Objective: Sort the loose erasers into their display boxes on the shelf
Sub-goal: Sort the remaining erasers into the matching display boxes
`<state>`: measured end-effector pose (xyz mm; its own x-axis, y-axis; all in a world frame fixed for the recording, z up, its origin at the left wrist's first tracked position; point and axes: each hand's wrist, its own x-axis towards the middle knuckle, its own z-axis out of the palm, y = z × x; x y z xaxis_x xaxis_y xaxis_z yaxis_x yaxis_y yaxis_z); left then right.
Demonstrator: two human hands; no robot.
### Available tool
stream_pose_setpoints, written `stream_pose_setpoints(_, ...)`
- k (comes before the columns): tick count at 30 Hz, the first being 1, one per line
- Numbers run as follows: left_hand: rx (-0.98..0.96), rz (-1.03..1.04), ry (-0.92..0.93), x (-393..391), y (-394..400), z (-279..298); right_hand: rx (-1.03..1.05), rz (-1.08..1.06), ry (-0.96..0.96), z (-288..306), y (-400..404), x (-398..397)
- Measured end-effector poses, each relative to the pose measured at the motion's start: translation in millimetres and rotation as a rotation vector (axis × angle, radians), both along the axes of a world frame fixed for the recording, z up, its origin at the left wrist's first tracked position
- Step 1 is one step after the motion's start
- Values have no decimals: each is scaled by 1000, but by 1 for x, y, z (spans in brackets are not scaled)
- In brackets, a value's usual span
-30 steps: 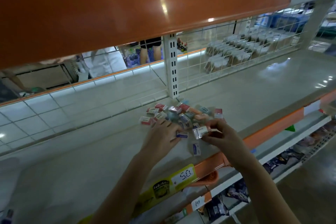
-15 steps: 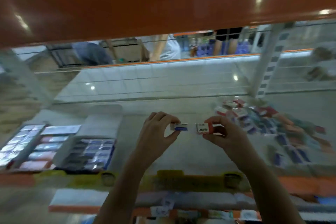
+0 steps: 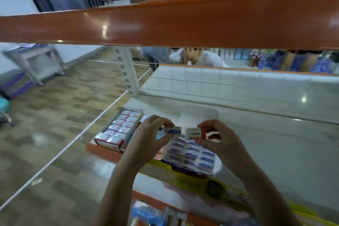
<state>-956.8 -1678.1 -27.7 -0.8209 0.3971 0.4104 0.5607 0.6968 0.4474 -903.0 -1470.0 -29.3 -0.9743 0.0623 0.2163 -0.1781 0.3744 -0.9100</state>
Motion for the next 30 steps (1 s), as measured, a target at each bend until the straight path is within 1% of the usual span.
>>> stream_pose_setpoints(3,5,27,20,-21,-49,-1,51,41,51,3,-50,-23)
stream_pose_setpoints(7,34,53,16,-45,-112,-3,201,97,96,0,-114,-51)
stream_pose_setpoints(9,45,84,1,-54,-138,-6,233,105,108,-3,-142,-63)
stream_pose_setpoints(14,23,120,-34,-68,-178,-14,289,133,39,-17,-193,-87)
stream_pose_setpoints(19,24,126,-61,-81,-192,-21,404,78,-9,-39,-215,-108)
stream_pose_setpoints(23,29,111,-78,-85,-196,-27,439,26,-39,-48,-220,-116)
stream_pose_setpoints(30,25,94,-104,-90,-189,-29,516,68,-85,-49,-215,-112)
